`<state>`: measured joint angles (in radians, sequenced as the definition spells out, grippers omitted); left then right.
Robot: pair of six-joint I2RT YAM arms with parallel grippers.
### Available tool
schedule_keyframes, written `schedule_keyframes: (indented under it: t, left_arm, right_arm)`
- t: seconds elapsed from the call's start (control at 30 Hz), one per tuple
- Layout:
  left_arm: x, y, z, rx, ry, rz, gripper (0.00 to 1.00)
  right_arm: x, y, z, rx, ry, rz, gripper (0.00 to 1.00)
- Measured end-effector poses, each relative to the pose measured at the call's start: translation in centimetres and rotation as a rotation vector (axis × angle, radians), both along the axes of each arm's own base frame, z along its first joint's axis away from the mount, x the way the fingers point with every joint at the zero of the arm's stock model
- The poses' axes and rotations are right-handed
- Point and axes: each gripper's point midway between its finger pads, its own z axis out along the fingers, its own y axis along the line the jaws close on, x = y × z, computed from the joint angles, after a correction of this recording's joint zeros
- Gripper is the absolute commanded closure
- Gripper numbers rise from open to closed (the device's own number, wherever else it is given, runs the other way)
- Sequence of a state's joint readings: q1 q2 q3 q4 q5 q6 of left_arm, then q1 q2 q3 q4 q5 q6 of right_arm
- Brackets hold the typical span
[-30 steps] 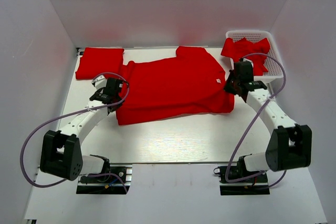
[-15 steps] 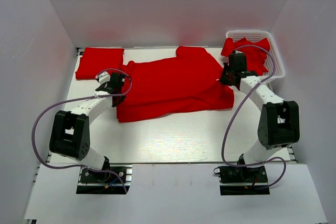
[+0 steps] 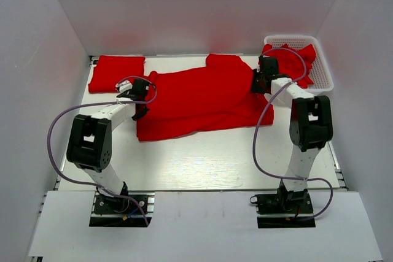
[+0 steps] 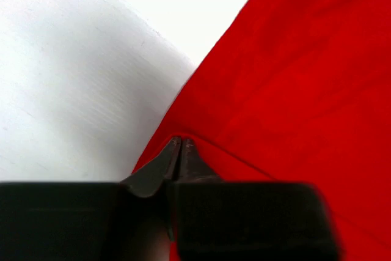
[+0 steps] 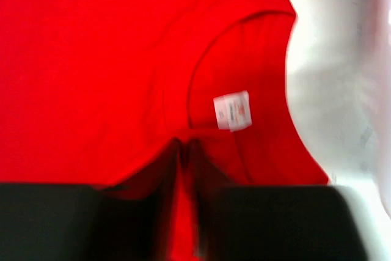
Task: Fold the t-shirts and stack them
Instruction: Fold the flattened tshirt in 1/3 of the way
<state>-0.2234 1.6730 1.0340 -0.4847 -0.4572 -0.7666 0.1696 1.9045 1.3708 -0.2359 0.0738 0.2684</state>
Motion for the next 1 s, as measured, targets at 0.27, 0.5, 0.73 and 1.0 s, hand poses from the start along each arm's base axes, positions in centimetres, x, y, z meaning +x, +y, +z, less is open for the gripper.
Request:
schedule_keyframes:
  t: [0.27, 0.5, 0.73, 1.0]
  left_arm:
    - [1.6, 0.6, 1.3, 0.021, 0.025, 0.022, 0.0]
    - [1.4, 0.4, 3.9, 0.003, -0.006, -0.001, 0.0]
    - [0.5, -2.9, 5.5, -0.108, -0.048, -0.219, 0.0]
    - [-3.8, -6.4, -1.1, -0.249, 0.114, -0.382, 0.0]
  right_arm:
    - [1.8, 0.8, -0.3, -0.003, -0.008, 0.065, 0.1]
    - [-1.8, 2.1, 2.9, 0.077, -0.04, 0.147, 0.1]
    - [-8.5, 2.0, 3.5, 0.134, -0.044, 0.168, 0.1]
    - [-10.9, 1.6, -0.4, 0.182, 0.054, 0.109, 0.1]
